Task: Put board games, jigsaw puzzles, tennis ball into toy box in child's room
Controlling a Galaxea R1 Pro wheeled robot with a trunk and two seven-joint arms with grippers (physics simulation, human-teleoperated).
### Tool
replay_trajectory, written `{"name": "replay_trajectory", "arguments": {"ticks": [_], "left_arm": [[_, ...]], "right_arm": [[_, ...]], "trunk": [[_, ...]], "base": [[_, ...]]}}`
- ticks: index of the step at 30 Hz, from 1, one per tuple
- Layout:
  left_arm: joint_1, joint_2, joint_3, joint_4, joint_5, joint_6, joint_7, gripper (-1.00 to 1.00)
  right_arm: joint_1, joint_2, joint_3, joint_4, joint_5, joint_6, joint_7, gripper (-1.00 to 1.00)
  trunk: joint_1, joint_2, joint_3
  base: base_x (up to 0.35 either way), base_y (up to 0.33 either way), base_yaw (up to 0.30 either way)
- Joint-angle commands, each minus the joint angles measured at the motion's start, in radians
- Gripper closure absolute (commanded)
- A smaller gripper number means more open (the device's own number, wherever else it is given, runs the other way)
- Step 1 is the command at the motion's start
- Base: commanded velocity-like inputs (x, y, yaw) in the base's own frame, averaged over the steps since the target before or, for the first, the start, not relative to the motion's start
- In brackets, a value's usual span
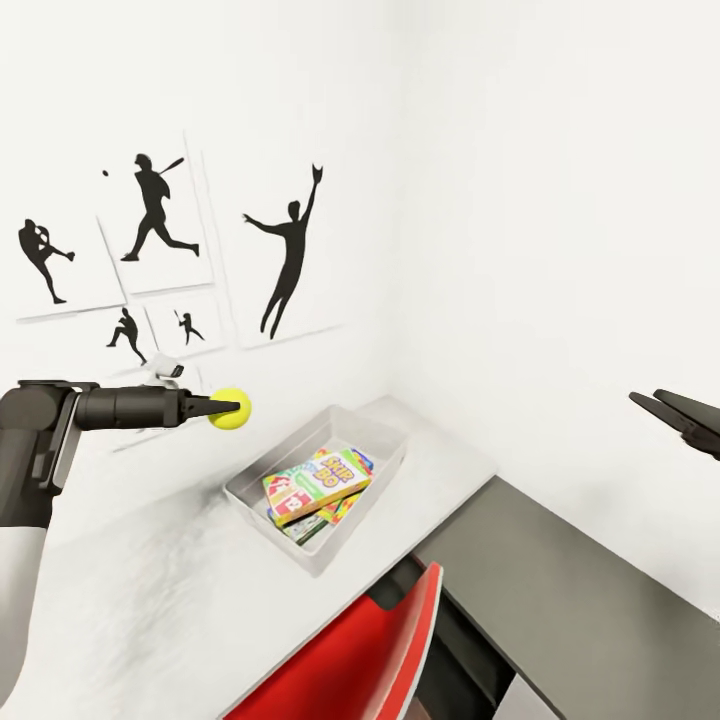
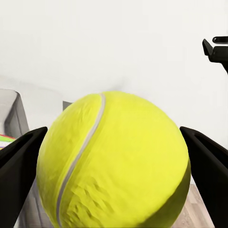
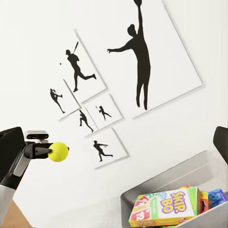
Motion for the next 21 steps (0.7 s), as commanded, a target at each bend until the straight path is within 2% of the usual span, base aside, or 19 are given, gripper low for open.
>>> {"name": "replay_trajectory", "arguments": {"ticks": [1,9,21], "left_arm": [[-0.001,0.0,0.0,0.0,-0.002,0.011,-0.004,1.0],[-0.001,-0.001,0.0,0.001,-0.002,0.011,-0.004,1.0],[-0.002,-0.003,-0.001,0.001,-0.002,0.011,-0.004,1.0]], "right_arm": [[-0.001,0.0,0.0,0.0,0.002,0.004,0.004,-1.0],[-0.001,0.0,0.0,0.0,0.003,0.004,0.004,-1.0],[-0.001,0.0,0.001,0.0,0.003,0.004,0.004,-1.0]], "trunk": [[0.001,-0.002,-0.002],[0.001,-0.002,-0.001],[0.001,-0.002,-0.001]], "base": [[0.039,0.0,-0.063],[0.096,0.024,-0.018],[0.005,0.001,0.0]]}}
